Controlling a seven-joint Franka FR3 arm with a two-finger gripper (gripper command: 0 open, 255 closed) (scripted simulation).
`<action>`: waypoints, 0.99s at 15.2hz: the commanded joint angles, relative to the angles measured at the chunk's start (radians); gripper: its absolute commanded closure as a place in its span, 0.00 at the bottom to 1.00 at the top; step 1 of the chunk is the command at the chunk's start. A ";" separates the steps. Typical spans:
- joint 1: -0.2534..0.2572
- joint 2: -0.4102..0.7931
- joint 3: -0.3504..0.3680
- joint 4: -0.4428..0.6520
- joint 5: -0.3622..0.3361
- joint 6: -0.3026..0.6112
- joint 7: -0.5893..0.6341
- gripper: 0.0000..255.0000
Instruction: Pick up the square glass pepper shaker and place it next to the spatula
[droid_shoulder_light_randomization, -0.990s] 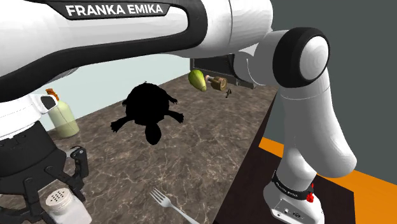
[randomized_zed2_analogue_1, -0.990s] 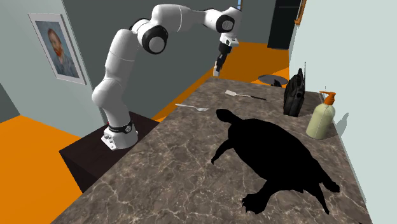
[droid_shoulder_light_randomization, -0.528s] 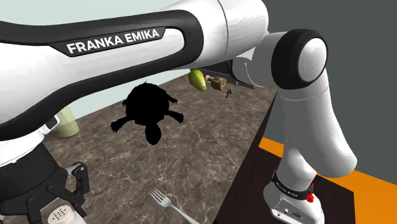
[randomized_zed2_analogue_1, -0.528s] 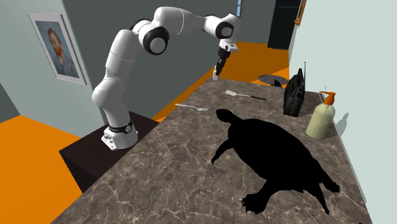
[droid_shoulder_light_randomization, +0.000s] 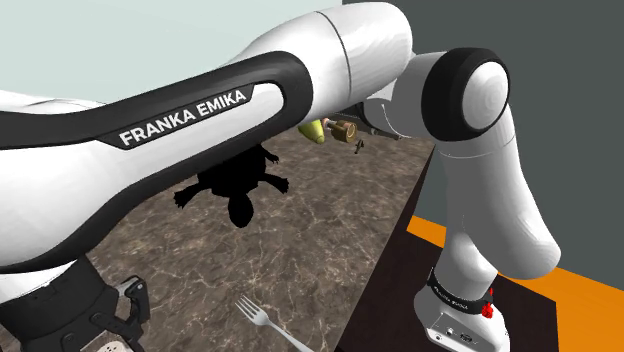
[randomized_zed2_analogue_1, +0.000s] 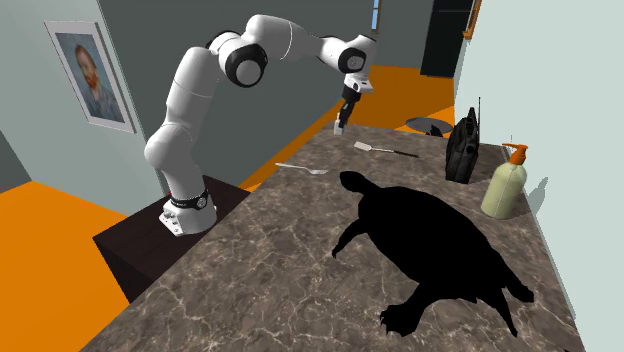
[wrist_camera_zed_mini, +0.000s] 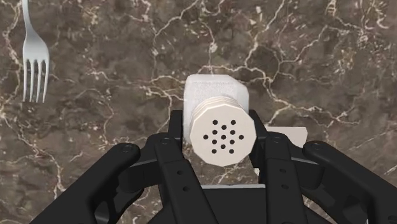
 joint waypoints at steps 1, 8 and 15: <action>-0.003 0.001 -0.001 -0.027 -0.001 0.028 -0.002 1.00; -0.005 0.023 -0.008 -0.089 -0.010 0.110 -0.005 1.00; -0.003 0.052 -0.016 -0.133 -0.022 0.180 -0.006 1.00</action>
